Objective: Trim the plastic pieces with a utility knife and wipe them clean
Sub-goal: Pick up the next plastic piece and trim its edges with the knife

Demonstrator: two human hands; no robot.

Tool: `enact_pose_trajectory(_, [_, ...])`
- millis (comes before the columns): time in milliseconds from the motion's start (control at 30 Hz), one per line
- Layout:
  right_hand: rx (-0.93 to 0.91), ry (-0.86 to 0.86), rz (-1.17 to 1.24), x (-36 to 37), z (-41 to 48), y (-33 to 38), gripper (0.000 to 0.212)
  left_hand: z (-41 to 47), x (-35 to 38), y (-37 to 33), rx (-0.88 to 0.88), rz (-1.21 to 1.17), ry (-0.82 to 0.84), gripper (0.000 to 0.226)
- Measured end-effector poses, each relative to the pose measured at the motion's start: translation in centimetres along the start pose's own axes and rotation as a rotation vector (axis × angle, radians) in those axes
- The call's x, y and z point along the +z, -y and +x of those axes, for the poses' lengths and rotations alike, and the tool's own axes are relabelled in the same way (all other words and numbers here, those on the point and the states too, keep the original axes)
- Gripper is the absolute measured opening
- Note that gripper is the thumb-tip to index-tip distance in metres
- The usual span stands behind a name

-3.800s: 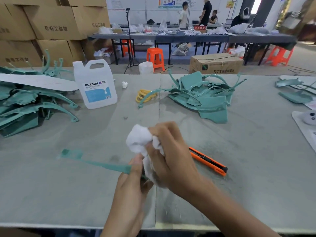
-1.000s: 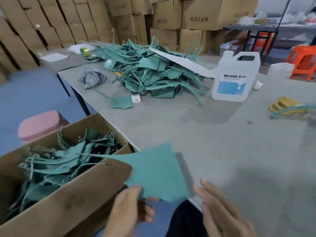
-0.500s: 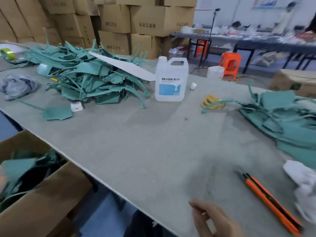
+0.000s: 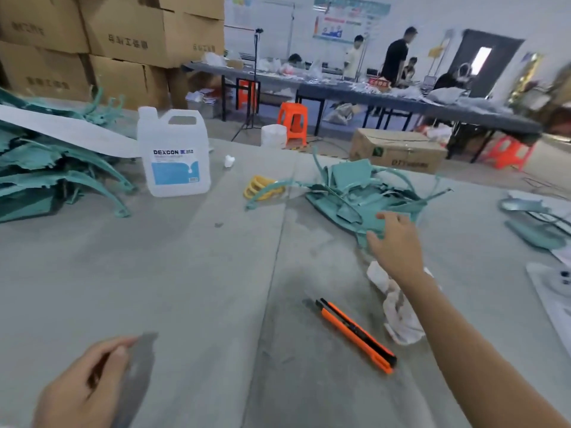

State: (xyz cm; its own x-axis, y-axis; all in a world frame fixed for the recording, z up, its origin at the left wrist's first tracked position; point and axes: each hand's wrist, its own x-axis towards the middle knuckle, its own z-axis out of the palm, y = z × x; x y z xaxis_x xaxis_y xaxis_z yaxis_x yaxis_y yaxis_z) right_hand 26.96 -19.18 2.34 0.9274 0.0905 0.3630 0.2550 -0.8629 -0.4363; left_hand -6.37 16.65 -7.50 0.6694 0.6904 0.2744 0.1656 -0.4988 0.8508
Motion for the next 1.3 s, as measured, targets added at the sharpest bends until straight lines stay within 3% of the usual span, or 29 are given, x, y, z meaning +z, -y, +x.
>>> enact_pose_trajectory(33, [0.026, 0.049, -0.112, 0.3, 1.4, -0.5, 0.058, -0.6, 0.6, -0.3, -0.002, 0.012, 0.062, 0.029])
enact_pose_trajectory(133, [0.127, 0.19, -0.506, 1.3, 5.2, -2.2, 0.074, -0.6, 2.5, 0.7, -0.001, 0.01, 0.021, 0.032])
enact_pose_trajectory(233, [0.066, 0.269, -0.835, 2.1, 6.9, -3.1, 0.03, -0.3, 2.2, 1.9, -0.076, 0.1, 0.102, 0.04])
enact_pose_trajectory(300, [-0.03, 0.333, -0.893, 2.7, 7.1, -3.5, 0.016, -0.3, 2.2, 2.2, -0.056, 0.097, 0.08, 0.041])
enact_pose_trajectory(400, [-0.11, 0.41, -0.709, 3.4, 6.7, -3.5, 0.034, -0.2, 2.6, 2.2, -0.076, 0.04, 0.057, 0.04])
enact_pose_trajectory(500, [-0.182, 0.21, -0.557, 2.3, 6.1, -1.8, 0.048, 0.0, 2.5, 1.7, -0.074, 0.07, 0.057, 0.036])
enact_pose_trajectory(600, [-0.136, 0.022, -0.262, 0.6, 5.8, 1.0, 0.055, 0.0, 2.8, 0.8, -0.056, 0.15, 0.037, 0.035])
enact_pose_trajectory(733, [-0.111, 0.004, 0.048, -0.9, 3.6, 4.6, 0.06, 0.0, 3.3, -0.2, -0.02, 0.204, 0.022, 0.012])
enact_pose_trajectory(833, [-0.086, 0.056, 0.249, -0.7, -1.0, 5.7, 0.06, 0.3, 3.3, -1.0, -0.092, 0.217, 0.065, 0.033])
enact_pose_trajectory(933, [-0.015, 0.138, 0.28, 0.8, -6.4, 5.4, 0.054, 0.3, 3.9, -2.2, -0.08, 0.101, 0.11, 0.04])
enact_pose_trajectory(1000, [-0.009, 0.205, 0.294, 1.6, -9.3, 5.4, 0.055, 0.5, 4.6, -2.4, -0.05, 0.036, 0.136, 0.06])
enact_pose_trajectory(1133, [-0.117, 0.342, 0.296, 1.3, -13.0, 6.4, 0.049, 1.3, 5.9, -2.9, 0.194, 0.199, 0.281, 0.101])
enact_pose_trajectory(1233, [-0.086, 0.483, 0.339, 0.4, -14.2, 7.5, 0.043, 2.0, 6.4, -3.5, 0.508, 0.312, 0.361, 0.084])
enact_pose_trajectory(1300, [0.035, 0.447, 0.446, -0.7, -13.9, 7.5, 0.038, 2.6, 6.3, -3.6, 0.582, 0.266, 0.337, 0.064])
